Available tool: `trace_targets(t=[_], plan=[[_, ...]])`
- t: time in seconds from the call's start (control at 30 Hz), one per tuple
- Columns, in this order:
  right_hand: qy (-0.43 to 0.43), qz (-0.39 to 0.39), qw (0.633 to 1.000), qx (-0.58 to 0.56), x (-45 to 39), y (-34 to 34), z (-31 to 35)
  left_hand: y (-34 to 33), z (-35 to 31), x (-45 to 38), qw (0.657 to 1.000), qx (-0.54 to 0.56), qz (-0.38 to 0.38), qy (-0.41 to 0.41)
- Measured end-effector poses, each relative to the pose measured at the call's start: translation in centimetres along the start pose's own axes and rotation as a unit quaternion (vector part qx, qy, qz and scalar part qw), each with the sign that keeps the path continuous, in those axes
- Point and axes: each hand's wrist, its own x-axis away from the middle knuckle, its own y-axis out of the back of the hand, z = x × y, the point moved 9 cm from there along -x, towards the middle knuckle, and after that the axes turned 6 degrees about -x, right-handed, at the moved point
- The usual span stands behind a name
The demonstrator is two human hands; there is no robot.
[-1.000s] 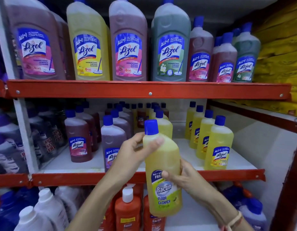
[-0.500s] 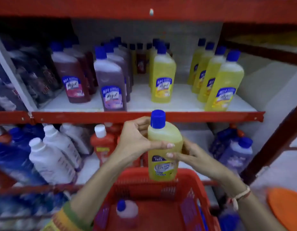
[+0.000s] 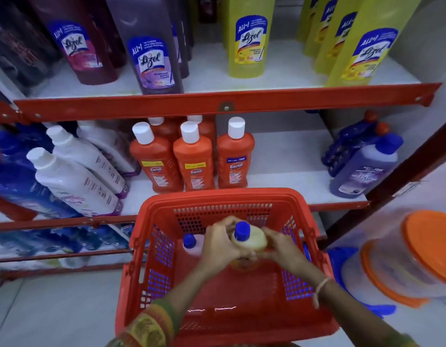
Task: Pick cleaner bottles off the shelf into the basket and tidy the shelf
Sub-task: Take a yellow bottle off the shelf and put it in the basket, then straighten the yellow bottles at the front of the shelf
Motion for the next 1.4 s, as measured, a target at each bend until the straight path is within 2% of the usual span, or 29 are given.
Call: trace_targets(t=[0.1, 0.27, 0.63, 0.87, 1.0, 1.13, 1.27, 1.4], plan=[[-0.042, 0.013, 0.999, 0.021, -0.1, -2.5, -3.2, -1.4, 2.9, 0.7, 0.999, -0.046, 0.016, 0.016], [-0.095, 0.021, 0.995, 0.020, -0.3, -5.6, -7.4, -2.6, 6.6, 1.4, 0.997, -0.062, 0.031, 0.044], [-0.093, 0.025, 0.987, 0.130, 0.3, -6.2, -6.8, -3.7, 8.7, 2.7, 0.995, -0.077, 0.048, 0.037], [-0.079, 0.114, 0.973, 0.184, -0.2, -5.9, -4.5, -3.0, 9.1, 2.8, 0.992, -0.097, 0.077, 0.038], [-0.017, 0.119, 0.983, 0.138, -1.0, -2.1, 1.1, 1.9, 6.0, 1.7, 0.993, -0.122, 0.000, 0.008], [0.049, 0.066, 0.997, 0.006, -0.8, 3.8, 8.6, 6.9, -1.5, 0.5, 0.979, -0.148, -0.062, -0.125], [0.140, -0.011, 0.987, -0.076, -0.3, 10.3, 15.9, 10.0, -9.8, -1.0, 0.941, -0.203, -0.137, -0.234], [0.211, -0.115, 0.962, -0.126, -0.5, 16.8, 20.6, 12.3, -17.6, -3.0, 0.892, -0.224, -0.229, -0.319]])
